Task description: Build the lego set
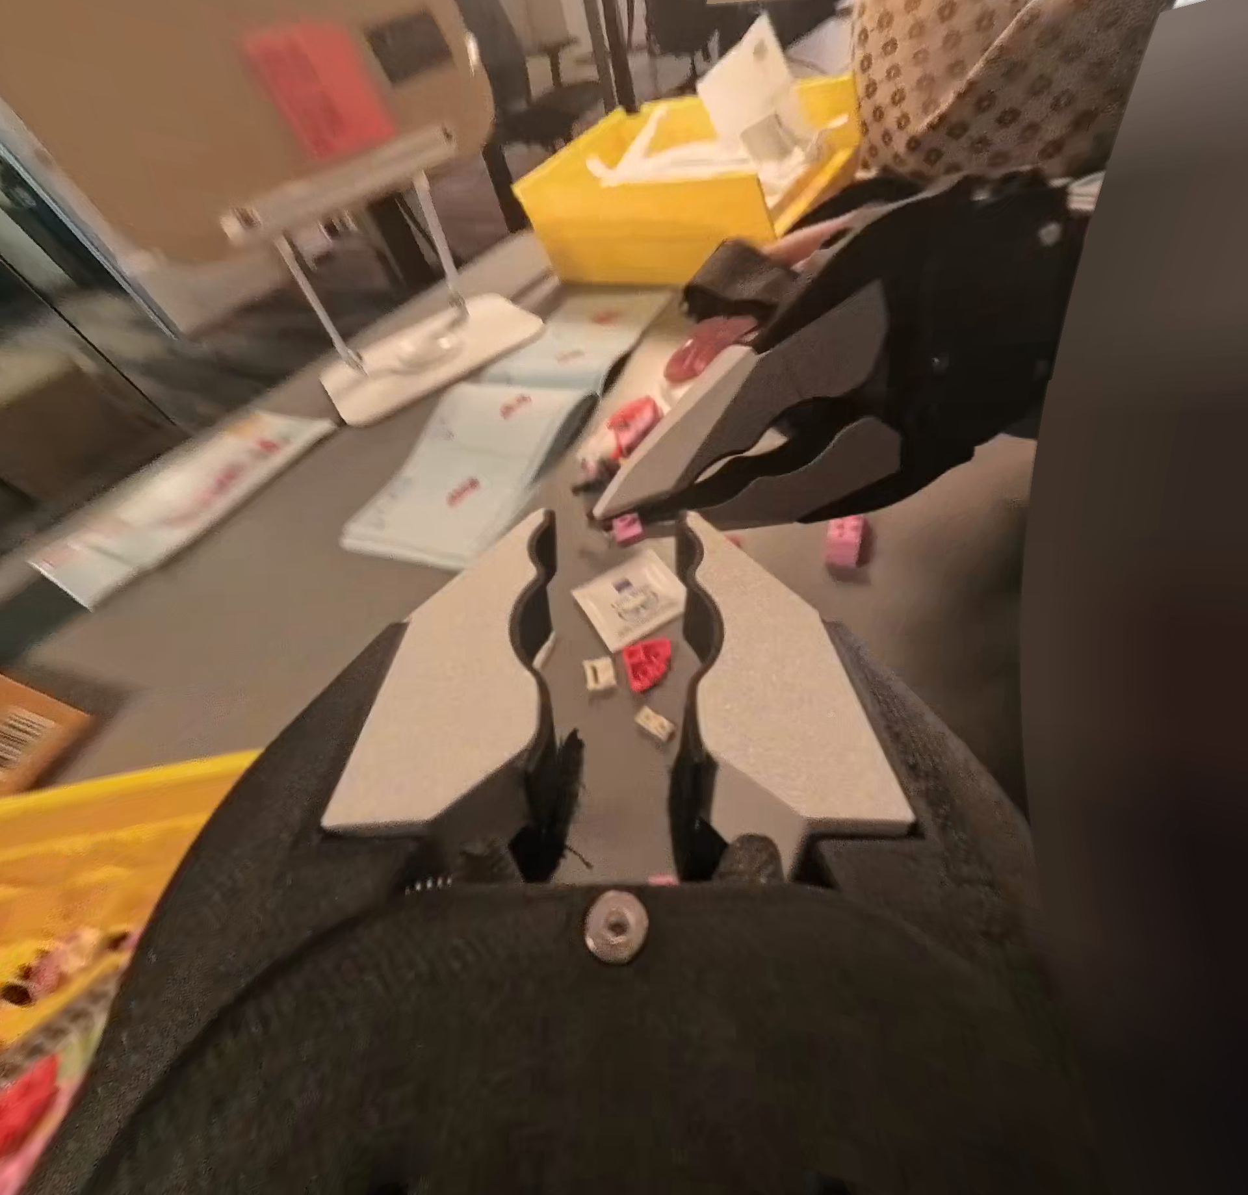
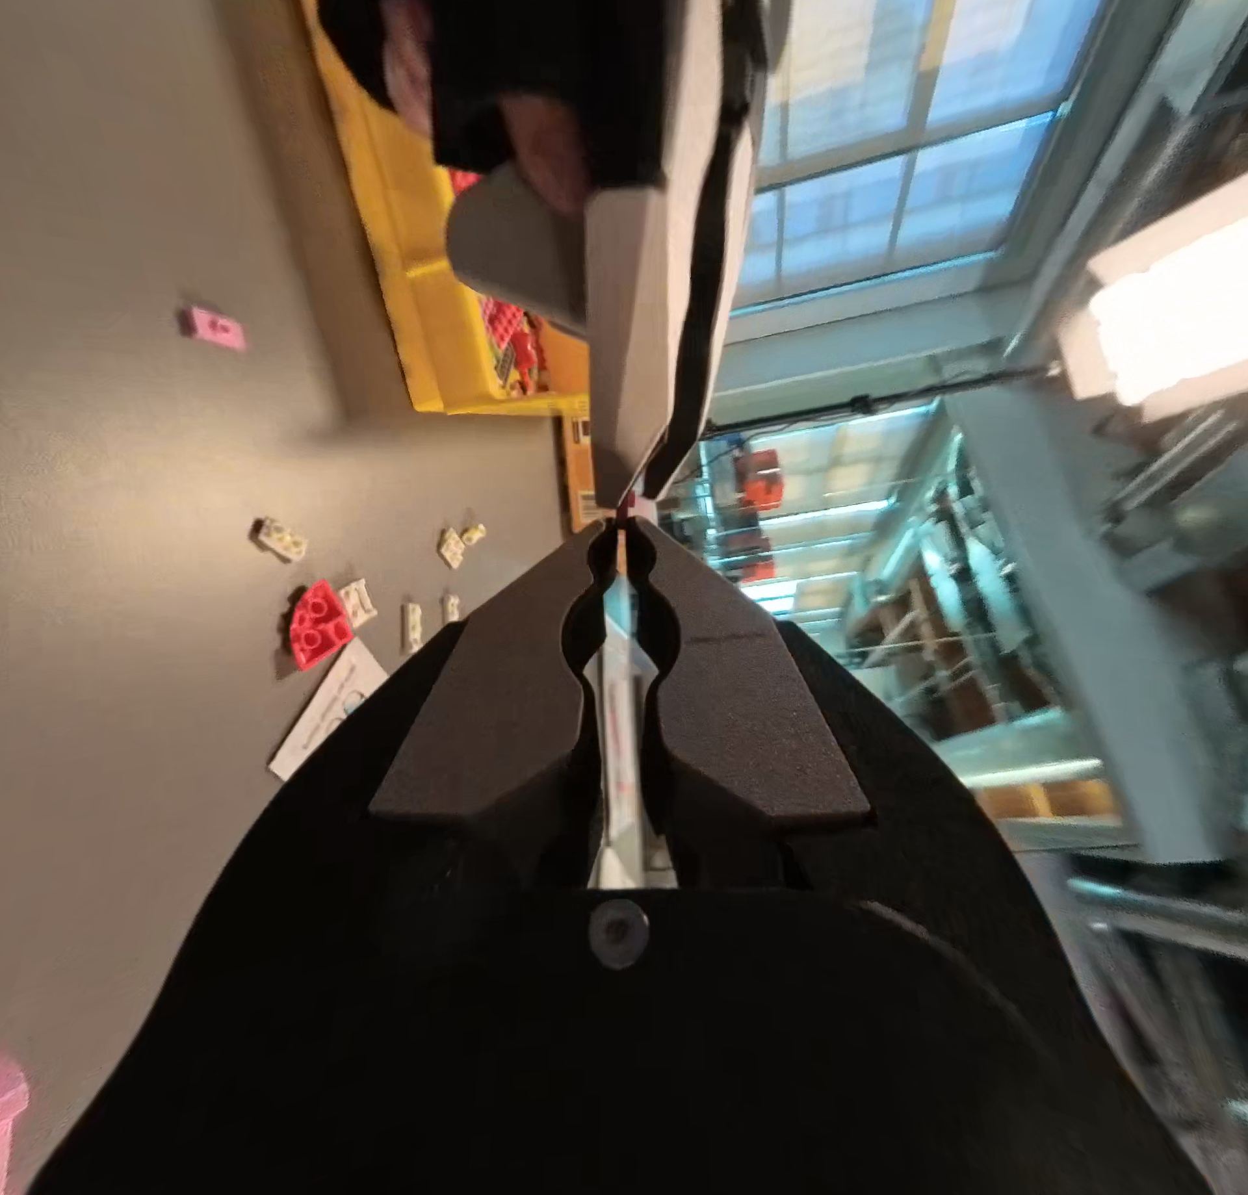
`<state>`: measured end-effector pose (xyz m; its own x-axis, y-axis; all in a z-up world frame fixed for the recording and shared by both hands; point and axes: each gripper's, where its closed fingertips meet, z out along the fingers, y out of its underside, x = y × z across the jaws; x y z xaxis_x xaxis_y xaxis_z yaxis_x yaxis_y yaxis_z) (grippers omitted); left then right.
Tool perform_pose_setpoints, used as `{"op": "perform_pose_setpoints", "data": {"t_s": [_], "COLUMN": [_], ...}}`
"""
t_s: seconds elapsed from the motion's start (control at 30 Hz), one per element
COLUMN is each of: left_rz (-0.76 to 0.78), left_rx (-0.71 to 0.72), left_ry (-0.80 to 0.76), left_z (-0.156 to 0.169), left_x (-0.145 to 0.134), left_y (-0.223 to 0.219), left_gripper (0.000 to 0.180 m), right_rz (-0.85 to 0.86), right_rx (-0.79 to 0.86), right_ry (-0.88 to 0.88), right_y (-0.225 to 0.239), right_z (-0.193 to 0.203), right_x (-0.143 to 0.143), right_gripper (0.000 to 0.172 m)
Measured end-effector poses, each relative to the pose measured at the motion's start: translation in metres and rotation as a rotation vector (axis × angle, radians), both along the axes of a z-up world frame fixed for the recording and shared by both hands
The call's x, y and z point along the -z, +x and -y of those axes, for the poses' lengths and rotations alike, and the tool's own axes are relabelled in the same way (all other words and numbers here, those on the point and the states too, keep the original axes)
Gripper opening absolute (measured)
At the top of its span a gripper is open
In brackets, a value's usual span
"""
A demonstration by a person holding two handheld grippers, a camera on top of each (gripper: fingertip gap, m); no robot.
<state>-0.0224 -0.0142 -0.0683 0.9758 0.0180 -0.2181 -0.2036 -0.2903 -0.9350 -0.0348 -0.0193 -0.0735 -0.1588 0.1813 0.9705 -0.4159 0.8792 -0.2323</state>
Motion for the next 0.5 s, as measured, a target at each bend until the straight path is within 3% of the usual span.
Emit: {"op": "perform_pose_setpoints", "data": {"t_s": [0.13, 0.3, 0.4, 0.5], "left_rz": [0.147, 0.148, 0.250, 0.262], "left_rx": [0.032, -0.017, 0.040, 0.093], "left_ry": [-0.070, -0.151, -0.234, -0.422], "left_z": [0.005, 0.011, 0.014, 0.023], "left_x": [0.021, 0.040, 0.058, 0.095], "left_y": [0.005, 0.004, 0.023, 0.042], "left_gripper": [0.011, 0.007, 0.007, 0.007], "right_rz": [-0.073, -0.006, 0.125, 0.178], "right_rx": [0.022, -0.036, -0.012, 0.029], "right_ry": [0.133, 0.155, -0.058, -0.370], "right_y": [0.002, 0.003, -0.003, -0.012], "right_z": [0.005, 0.009, -0.021, -0.067], "right_x": [0.011, 0.028, 0.018, -0.004], "right_gripper": [0.001, 0.002, 0.036, 0.042]}}
